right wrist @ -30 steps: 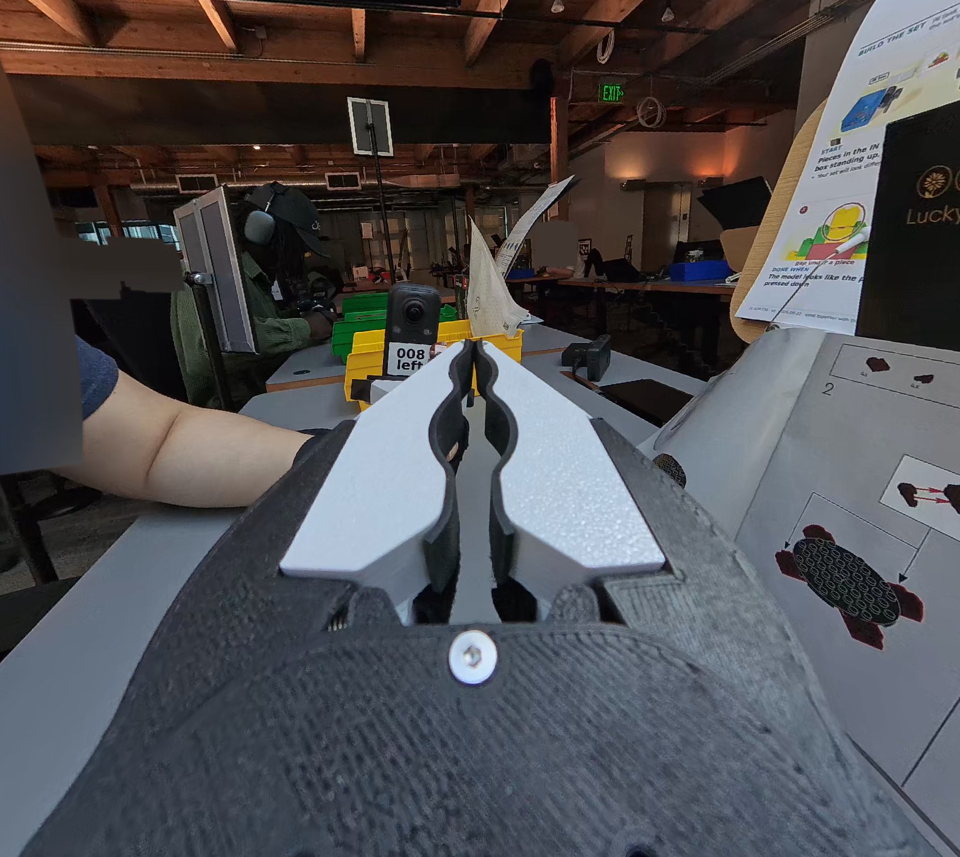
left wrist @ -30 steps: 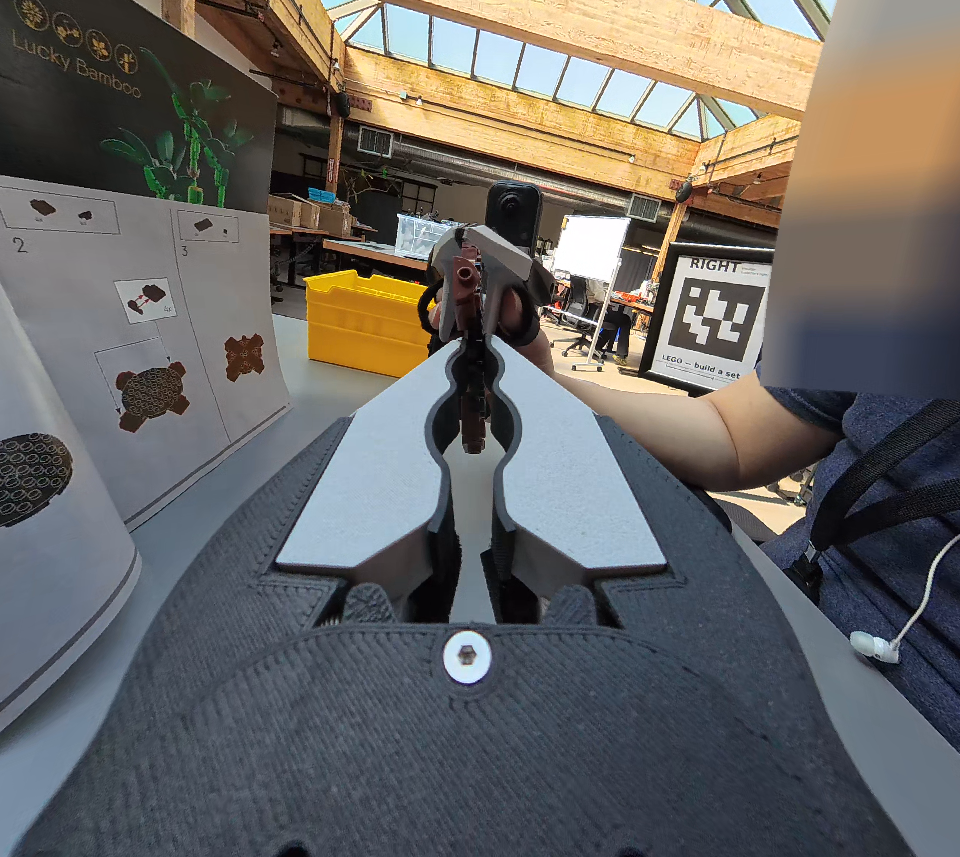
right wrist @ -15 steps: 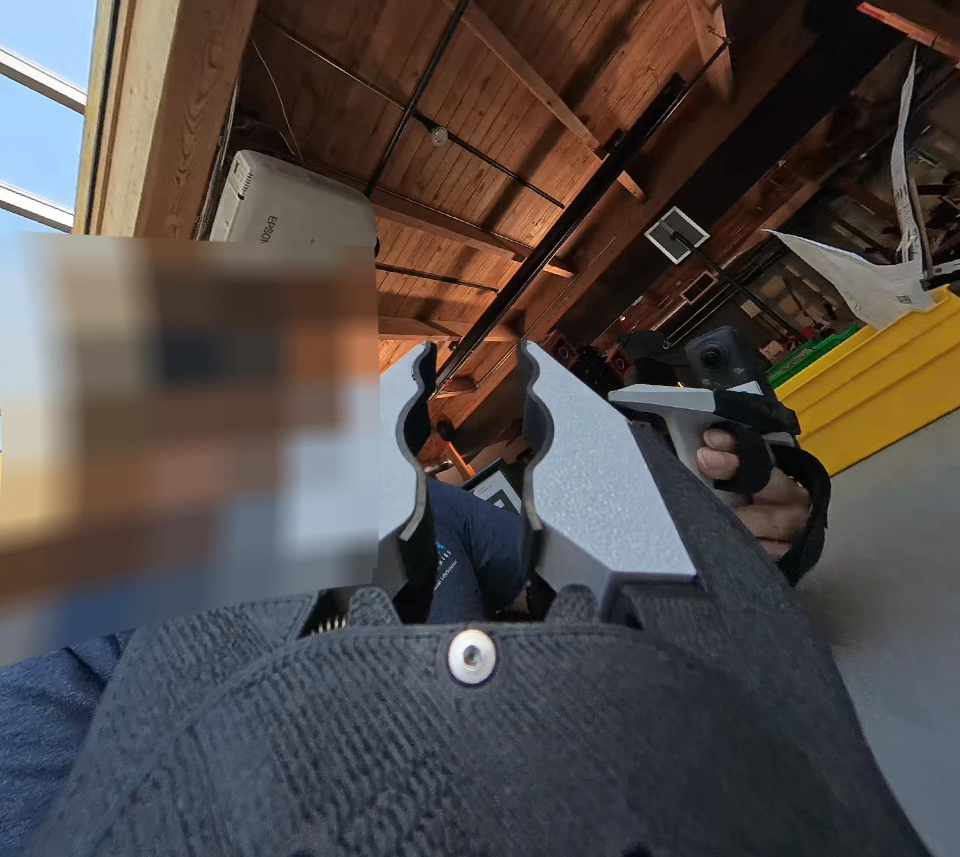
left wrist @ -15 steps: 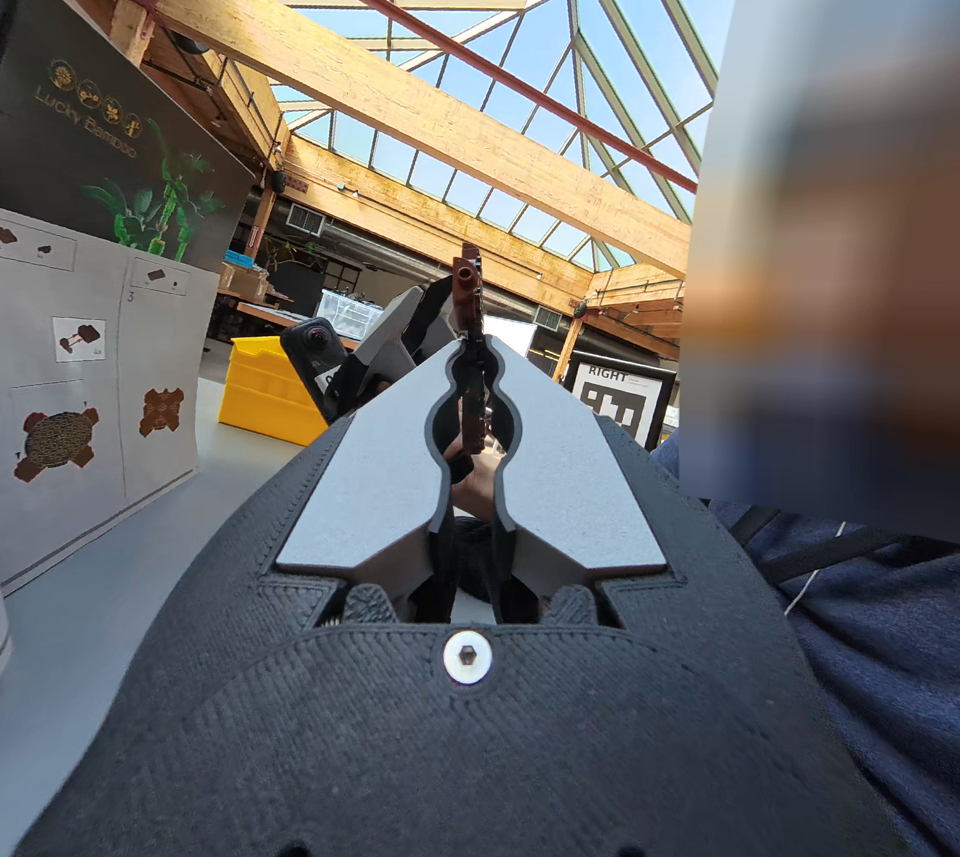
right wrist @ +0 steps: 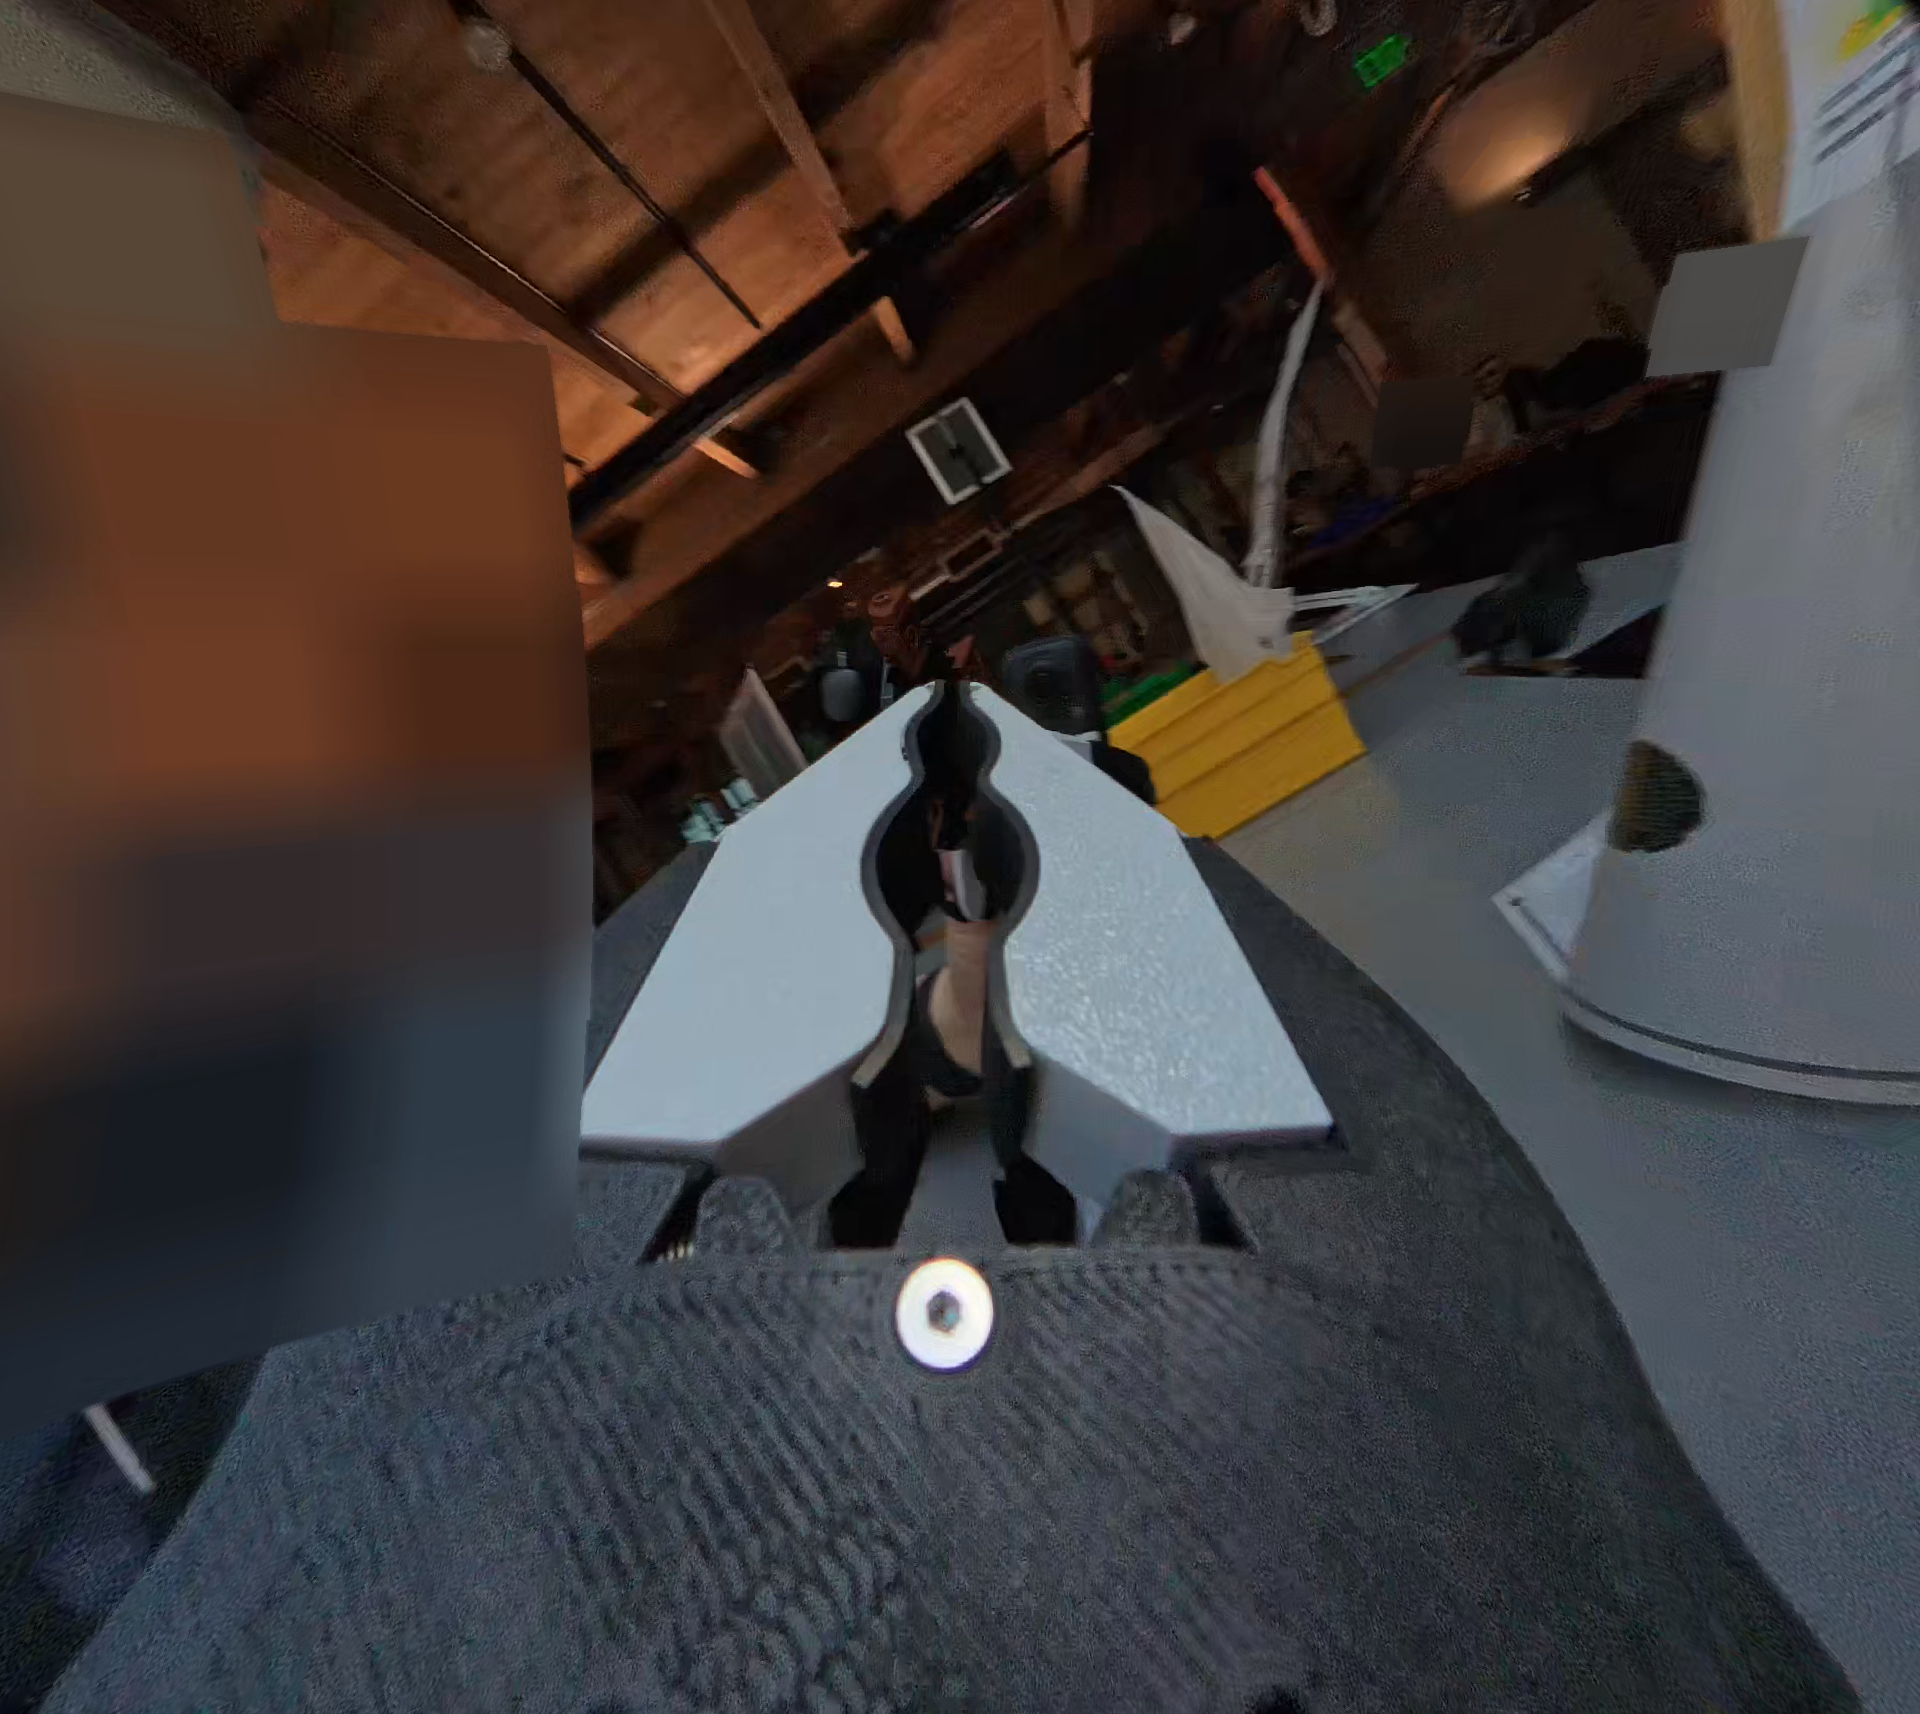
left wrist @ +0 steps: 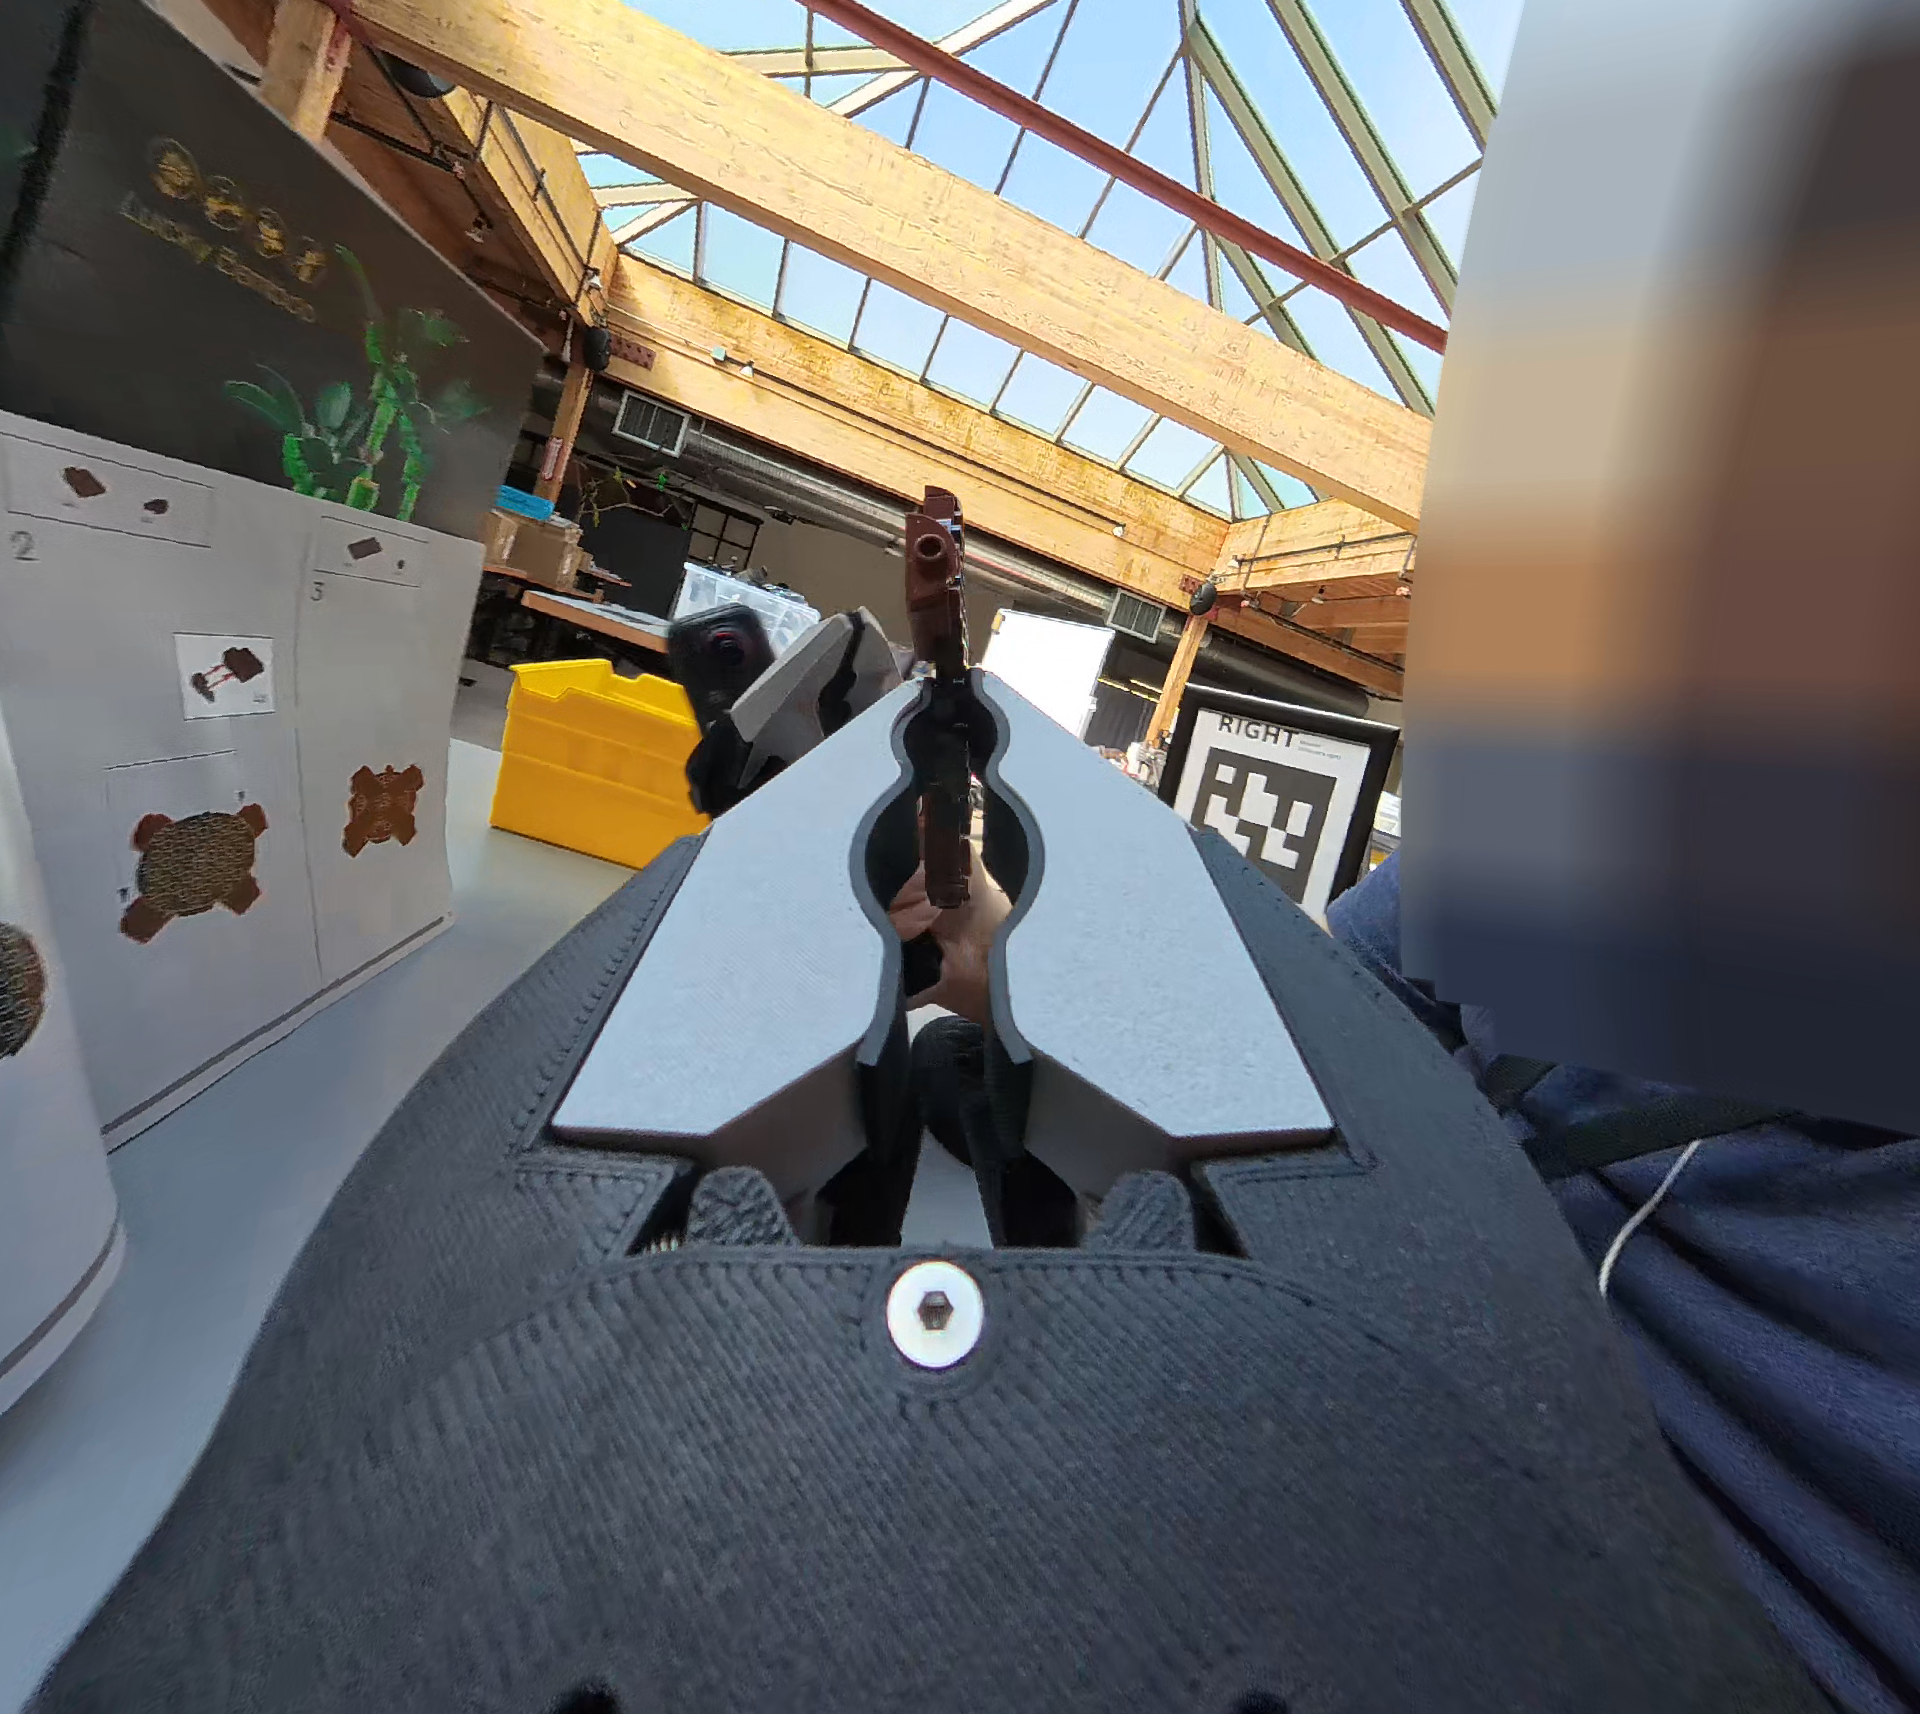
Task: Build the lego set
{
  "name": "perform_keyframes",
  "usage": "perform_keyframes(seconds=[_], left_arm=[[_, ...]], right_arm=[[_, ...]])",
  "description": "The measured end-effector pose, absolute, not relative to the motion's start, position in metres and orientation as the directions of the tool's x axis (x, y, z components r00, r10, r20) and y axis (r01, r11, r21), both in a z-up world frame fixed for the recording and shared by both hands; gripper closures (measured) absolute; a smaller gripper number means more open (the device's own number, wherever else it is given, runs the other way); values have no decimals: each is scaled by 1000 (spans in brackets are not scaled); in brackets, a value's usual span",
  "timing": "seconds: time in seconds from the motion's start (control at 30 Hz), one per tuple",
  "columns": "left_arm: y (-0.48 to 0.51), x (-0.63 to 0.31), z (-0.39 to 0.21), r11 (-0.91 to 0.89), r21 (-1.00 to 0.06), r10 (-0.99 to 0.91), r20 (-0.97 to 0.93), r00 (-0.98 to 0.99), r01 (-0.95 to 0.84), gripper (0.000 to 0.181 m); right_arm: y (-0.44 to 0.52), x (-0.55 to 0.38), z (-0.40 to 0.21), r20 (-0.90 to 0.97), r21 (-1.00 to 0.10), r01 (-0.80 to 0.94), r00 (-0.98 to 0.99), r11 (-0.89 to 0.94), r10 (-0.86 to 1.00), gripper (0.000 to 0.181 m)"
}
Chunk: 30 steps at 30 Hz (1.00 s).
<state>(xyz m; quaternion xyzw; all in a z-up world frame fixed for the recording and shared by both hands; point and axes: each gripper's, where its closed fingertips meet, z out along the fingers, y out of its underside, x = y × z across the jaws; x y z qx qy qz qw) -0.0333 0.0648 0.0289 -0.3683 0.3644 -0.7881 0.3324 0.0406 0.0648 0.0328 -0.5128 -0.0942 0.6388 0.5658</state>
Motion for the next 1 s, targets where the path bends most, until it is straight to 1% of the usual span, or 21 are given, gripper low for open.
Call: perform_keyframes(seconds=[0.03,0.07,0.1,0.13,0.17,0.2,0.23,0.27,0.37,0.5,0.7,1.0], left_arm=[[75,-31,25,-523,-814,-804,373,-464,253,179],[82,-29,20,-532,-811,-809,400,-432,245,180],[87,-28,17,-540,-808,-808,419,-414,237,180],[90,-26,14,-549,-805,-807,439,-396,227,180],[92,-24,10,-553,-806,-807,455,-377,212,180],[92,-21,6,-551,-811,-810,464,-360,194,180],[93,-18,1,-549,-817,-814,474,-336,178,180],[94,-15,-4,-548,-820,-818,485,-310,163,180],[91,-10,-12,-552,-822,-817,500,-288,140,180],[89,-9,-13,-540,-831,-824,489,-286,136,180],[93,-11,-12,-552,-820,-818,499,-285,148,180],[89,-8,-16,-514,-848,-841,471,-266,126,180]], right_arm=[[73,52,26,-439,-825,-540,427,-166,791,181],[76,63,26,-286,-910,-415,613,-8,737,181],[77,74,26,-137,-956,-272,740,107,658,181],[79,86,26,-25,-973,-148,834,179,552,181],[81,99,25,68,-972,-40,894,230,443,181],[83,109,25,138,-963,47,931,265,339,175],[84,116,25,181,-954,104,947,281,264,171],[85,117,24,200,-952,131,950,276,240,171],[86,106,18,227,-953,156,935,258,272,173],[88,112,16,266,-946,215,942,241,203,177],[88,124,19,176,-962,127,966,240,192,177],[86,135,23,78,-970,31,979,239,188,179]])
